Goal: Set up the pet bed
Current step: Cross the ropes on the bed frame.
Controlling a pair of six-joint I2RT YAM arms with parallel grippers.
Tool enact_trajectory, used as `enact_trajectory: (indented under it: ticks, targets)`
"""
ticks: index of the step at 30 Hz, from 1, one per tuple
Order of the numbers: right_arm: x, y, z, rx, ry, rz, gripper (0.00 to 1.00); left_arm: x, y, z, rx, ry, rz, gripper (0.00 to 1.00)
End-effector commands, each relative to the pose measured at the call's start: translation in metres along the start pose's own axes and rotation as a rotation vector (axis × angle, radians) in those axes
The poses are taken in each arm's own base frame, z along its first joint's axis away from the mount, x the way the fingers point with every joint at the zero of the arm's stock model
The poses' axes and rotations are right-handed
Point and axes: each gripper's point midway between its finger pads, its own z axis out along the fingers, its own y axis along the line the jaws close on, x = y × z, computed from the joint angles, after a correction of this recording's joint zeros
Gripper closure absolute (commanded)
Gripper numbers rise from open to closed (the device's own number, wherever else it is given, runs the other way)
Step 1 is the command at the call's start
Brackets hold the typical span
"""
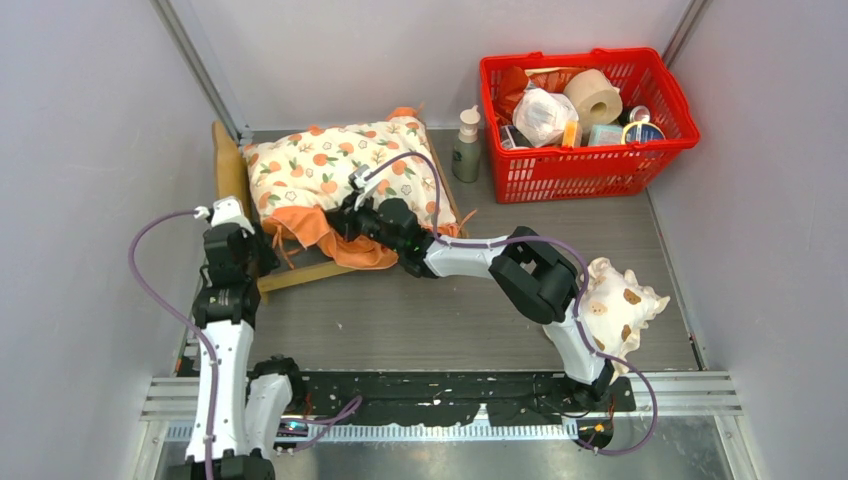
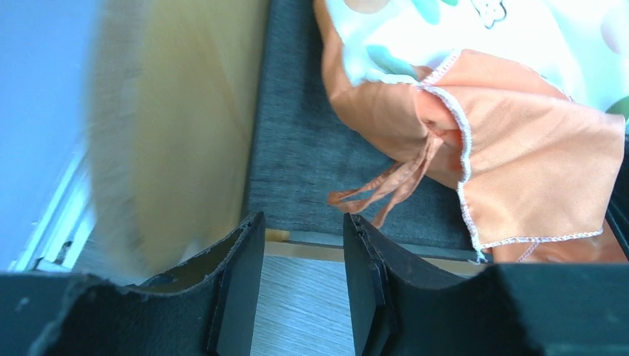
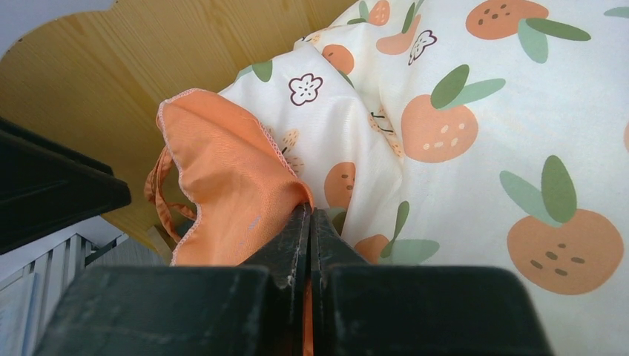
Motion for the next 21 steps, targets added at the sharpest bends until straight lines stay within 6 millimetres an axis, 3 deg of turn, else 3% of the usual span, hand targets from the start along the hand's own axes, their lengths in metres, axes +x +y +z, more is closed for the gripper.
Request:
enact_trajectory:
  ticks: [1, 12, 18, 21]
  targets:
    - [-0.062, 0.006, -0.004, -0.004, -0.139, -0.007, 0.95, -0.016, -0.029, 0.010, 0.154, -0.016, 0.032, 0.54]
    - [-0.064, 0.006, -0.005, -0.007, -0.141, -0.011, 0.95, -0.006, -0.027, 0.033, 0.132, 0.047, 0.065, 0.54]
    - [-0.068, 0.007, -0.004, -0.012, -0.147, -0.009, 0.95, 0.006, -0.029, 0.034, 0.152, 0.082, 0.063, 0.59]
    - [-0.070, 0.007, -0.005, -0.012, -0.152, -0.011, 0.95, 0.005, -0.021, 0.039, 0.104, 0.059, 0.056, 0.53]
